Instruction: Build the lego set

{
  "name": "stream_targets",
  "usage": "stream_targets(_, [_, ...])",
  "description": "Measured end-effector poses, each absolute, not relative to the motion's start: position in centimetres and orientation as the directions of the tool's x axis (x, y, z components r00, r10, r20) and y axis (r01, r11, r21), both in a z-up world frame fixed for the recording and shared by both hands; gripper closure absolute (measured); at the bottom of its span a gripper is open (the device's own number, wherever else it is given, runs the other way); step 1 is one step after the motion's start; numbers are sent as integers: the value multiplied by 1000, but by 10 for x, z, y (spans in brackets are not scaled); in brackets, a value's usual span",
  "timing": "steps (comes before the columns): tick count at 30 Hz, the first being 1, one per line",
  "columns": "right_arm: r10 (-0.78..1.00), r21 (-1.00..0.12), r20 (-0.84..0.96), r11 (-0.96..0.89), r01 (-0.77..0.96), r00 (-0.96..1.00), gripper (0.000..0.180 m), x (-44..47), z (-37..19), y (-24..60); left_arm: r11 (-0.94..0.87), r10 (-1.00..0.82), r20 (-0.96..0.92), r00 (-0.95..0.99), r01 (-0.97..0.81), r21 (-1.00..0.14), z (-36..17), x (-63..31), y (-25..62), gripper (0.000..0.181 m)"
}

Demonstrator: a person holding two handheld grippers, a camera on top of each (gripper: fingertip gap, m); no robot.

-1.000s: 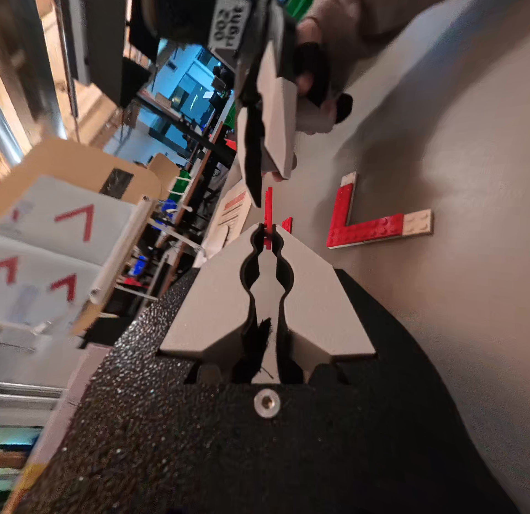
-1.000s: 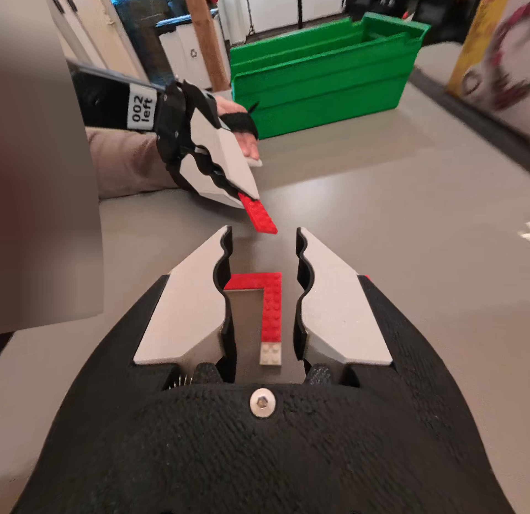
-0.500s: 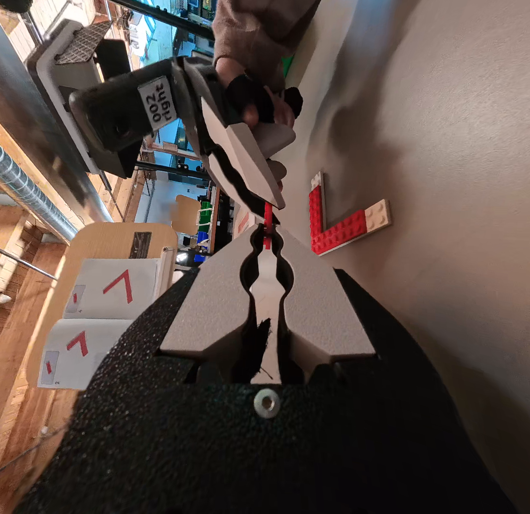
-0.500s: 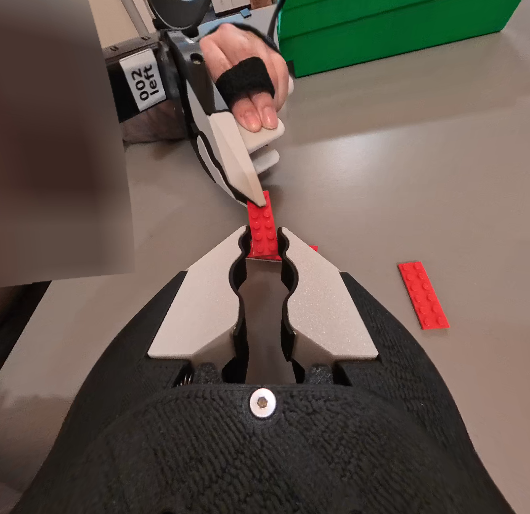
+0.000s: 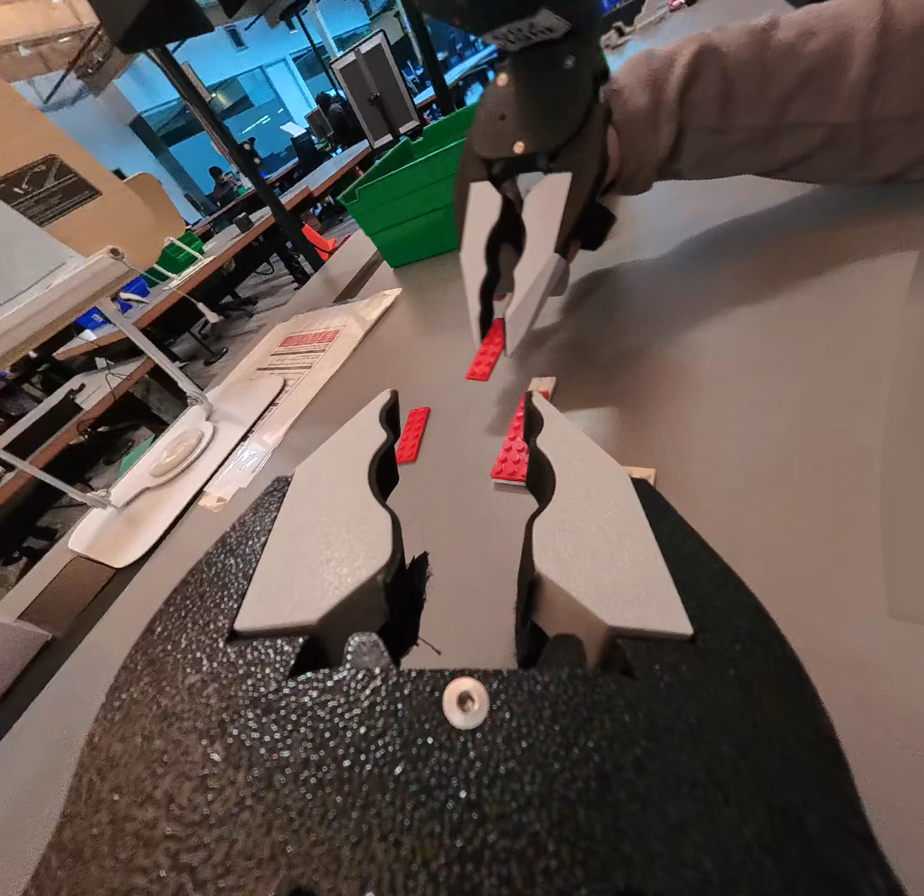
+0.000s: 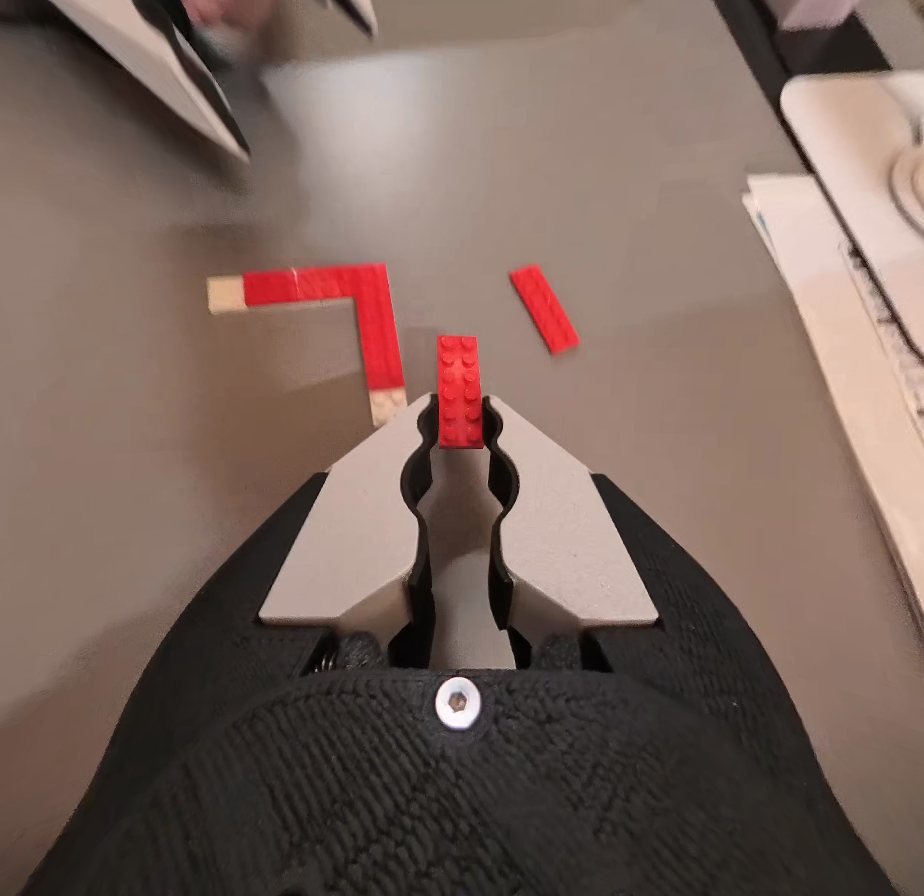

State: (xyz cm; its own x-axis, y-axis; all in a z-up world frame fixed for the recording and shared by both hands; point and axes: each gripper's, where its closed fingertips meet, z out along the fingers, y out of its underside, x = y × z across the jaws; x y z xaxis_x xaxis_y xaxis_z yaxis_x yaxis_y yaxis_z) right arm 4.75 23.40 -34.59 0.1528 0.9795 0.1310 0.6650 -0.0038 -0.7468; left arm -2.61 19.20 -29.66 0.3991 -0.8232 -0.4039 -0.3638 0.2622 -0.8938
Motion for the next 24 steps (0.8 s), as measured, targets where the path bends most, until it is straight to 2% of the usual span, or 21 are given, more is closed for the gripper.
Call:
stream_targets(4, [978,-645,108,-69,761,180,165,75,-369,236,243,-826,-386,412,-357,-902,-296,-26,194,134])
stream_targets(12, [975,-580,76,-126,805,208,163,87,-373,231,201,-842,-352,409,-368,-908,-300,-26,195,131])
stream_targets(17, [969,-559,47,-175,810,242,141,95,-373,230,171,-850,-326,413,-369,-914,-302,-26,195,131])
stream_targets(19, [968,-578,66,-161,800,242,140,95,-369,230,162,-850,-317,420,-364,-917,-302,-27,196,131])
stream_targets(22, [989,-706,40,-73,704,143,141,59,-349,212,147,-858,-287,425,-331,-932,-298,-27,196,131])
stream_targets(24, [995,-715,57,-15,699,80,141,40,-351,203,135,-865,-266,425,-313,-940,-296,-27,195,131])
